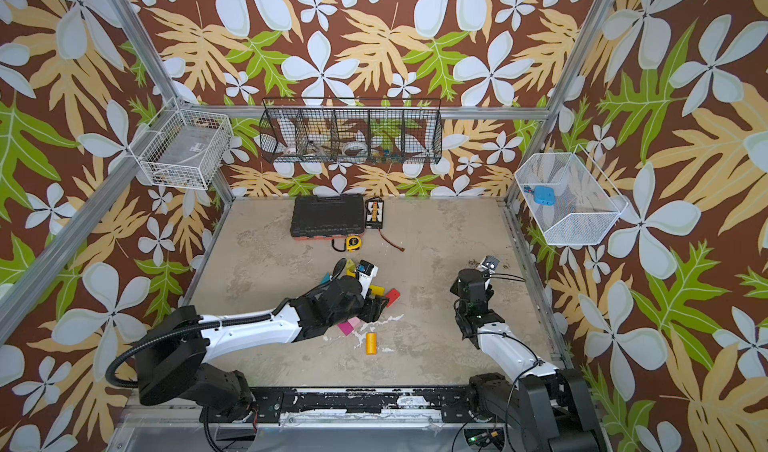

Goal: Build the wood block tower
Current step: 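Open and lift the right gripper away while the left gripper reaches toward the red block, then lower the left gripper over the flat red block and grasp it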

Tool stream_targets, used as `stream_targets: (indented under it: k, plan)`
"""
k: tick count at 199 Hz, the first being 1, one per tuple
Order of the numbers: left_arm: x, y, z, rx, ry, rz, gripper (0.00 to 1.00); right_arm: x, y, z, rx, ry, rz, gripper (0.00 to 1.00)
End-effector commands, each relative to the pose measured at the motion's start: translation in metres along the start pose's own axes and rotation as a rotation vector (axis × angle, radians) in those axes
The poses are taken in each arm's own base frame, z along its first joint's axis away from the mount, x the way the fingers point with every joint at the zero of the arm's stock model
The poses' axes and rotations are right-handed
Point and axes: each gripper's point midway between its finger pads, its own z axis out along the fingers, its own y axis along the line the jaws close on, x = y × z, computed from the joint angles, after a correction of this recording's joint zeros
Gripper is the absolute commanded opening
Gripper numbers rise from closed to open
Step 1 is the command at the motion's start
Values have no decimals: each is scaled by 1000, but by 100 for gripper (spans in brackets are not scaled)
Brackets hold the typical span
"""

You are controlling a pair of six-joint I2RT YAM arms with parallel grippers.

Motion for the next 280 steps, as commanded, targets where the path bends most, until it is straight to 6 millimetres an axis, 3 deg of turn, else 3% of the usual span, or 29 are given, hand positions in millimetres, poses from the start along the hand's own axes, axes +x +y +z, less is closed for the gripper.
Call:
stream_targets:
  k: [1,44,109,195,280]
  plan:
    - [8,2,12,-33,52,-2,67,-8,10,0,-45,-30,12,52]
    - [25,11,36,-104,128,16,64,-7,12,4,-46,-19,5,52]
    - [25,30,76,-267,172,82,64,-9,15,9,-39,-16,-2,54]
    - [41,36,87,-289,228,108,61,-7,15,14,-23,3,-13,54]
    - [55,24,84,-226,272,100,57,-6,12,12,-12,3,-4,54]
